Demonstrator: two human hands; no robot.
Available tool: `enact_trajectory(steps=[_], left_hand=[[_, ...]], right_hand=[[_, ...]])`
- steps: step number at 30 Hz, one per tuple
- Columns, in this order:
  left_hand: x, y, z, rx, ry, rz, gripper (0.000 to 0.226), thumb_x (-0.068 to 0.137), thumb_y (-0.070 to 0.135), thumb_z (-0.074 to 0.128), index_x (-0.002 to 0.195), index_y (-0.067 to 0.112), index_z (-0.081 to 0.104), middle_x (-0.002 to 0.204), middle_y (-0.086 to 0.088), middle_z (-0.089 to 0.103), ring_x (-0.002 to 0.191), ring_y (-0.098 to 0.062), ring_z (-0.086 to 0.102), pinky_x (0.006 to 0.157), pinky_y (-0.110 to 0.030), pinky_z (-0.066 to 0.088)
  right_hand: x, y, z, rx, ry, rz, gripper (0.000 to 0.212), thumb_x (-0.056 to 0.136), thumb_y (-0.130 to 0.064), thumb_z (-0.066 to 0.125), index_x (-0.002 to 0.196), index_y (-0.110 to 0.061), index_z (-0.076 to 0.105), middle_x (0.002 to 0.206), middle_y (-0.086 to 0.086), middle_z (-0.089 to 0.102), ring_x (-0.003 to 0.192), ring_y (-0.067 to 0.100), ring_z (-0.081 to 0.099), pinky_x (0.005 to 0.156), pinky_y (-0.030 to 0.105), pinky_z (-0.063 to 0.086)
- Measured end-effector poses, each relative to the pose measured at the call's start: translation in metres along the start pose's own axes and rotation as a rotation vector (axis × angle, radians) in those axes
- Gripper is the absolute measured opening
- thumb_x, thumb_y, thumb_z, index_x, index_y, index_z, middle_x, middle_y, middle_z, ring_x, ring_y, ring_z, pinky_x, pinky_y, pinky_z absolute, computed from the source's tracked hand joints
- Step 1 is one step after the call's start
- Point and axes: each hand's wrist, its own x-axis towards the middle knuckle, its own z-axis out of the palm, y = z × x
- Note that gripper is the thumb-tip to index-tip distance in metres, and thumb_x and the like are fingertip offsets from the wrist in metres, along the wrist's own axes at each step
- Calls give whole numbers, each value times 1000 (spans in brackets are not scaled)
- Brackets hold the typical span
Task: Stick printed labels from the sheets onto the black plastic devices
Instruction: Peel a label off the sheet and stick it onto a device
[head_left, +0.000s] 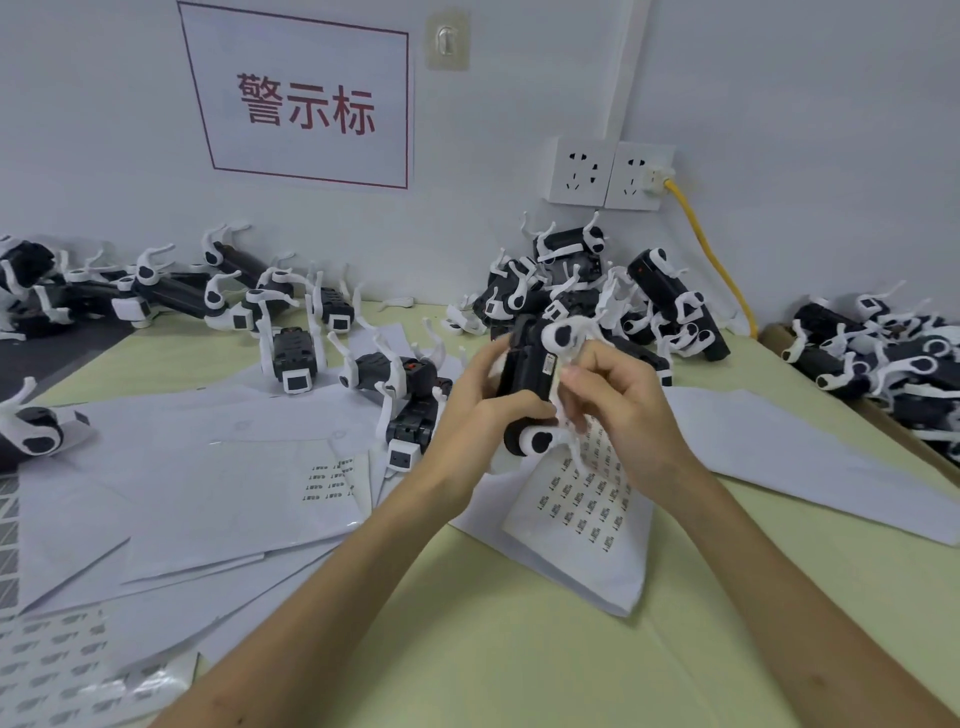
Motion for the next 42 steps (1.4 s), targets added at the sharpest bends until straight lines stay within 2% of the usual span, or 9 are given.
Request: enact_trajectory(steps=[3, 7, 11, 15, 20, 24, 28, 34, 42], left_hand=[[2, 0, -4, -1, 185, -97, 67, 64, 26, 77, 128, 27, 56, 108, -11, 75, 100, -27, 73, 91, -52, 58], [5, 11, -16, -59, 74, -169, 50, 77, 33, 72, 121, 9, 67, 105, -17, 76, 80, -29, 73, 62, -33, 59], [7, 18, -27, -31, -216, -350, 58, 100, 59, 40, 128, 17, 68, 116, -20, 74, 84, -34, 73, 62, -34, 59], [9, 20, -34, -127, -231, -506, 78, 96, 75, 23, 139, 19, 57, 123, -17, 72, 110, -37, 71, 87, -49, 59], [13, 20, -31, -100, -48, -361, 81, 96, 74, 18, 129, 18, 65, 128, -19, 67, 98, -45, 73, 60, -45, 63], [17, 19, -33, -85, 21, -165, 68, 104, 62, 23, 128, 13, 63, 117, -17, 74, 98, -38, 75, 67, -40, 65], [19, 17, -35, -54, 98, -23, 57, 109, 48, 28, 112, 7, 68, 109, -14, 77, 95, -36, 75, 73, -35, 64], [12, 9, -35, 621, 527, 477, 10, 95, 19, 60, 99, 22, 68, 101, 3, 72, 100, -23, 67, 82, -28, 50], [16, -12, -54, 1367, 355, 33, 14, 93, 28, 69, 95, 19, 79, 121, -6, 61, 115, -36, 42, 82, -45, 46]], right_hand=[[0, -8, -13, -21, 123, -107, 25, 88, -20, 60, 63, -19, 56, 52, -6, 43, 49, 10, 34, 49, 18, 29], [7, -9, -31, -15, 250, -113, 26, 79, -39, 66, 96, -19, 68, 87, 1, 65, 77, 17, 59, 70, 28, 43], [7, -3, -42, -114, -158, -4, 57, 81, -39, 68, 137, -33, 59, 135, -3, 62, 120, 16, 61, 91, 34, 54], [5, -2, -37, -143, -231, 57, 33, 79, -26, 74, 112, -28, 75, 104, -6, 73, 88, 10, 68, 69, 19, 52], [7, -8, -54, -70, -50, 250, 17, 77, -17, 72, 92, -11, 74, 85, 8, 65, 67, 24, 57, 56, 26, 50], [7, -21, -79, 392, 421, 304, 17, 86, -12, 68, 70, -10, 71, 80, 10, 63, 55, 17, 60, 51, 22, 52], [0, -28, -120, 1157, 602, -40, 51, 90, -39, 67, 126, -7, 51, 130, 27, 59, 114, 43, 67, 106, 52, 49], [5, -11, -114, 653, 843, 266, 13, 102, -22, 52, 106, -11, 56, 113, 15, 65, 85, 28, 72, 77, 32, 54], [10, 2, -63, 64, 586, 346, 23, 97, -4, 50, 95, -13, 71, 77, 1, 71, 57, 11, 63, 56, 22, 48]])
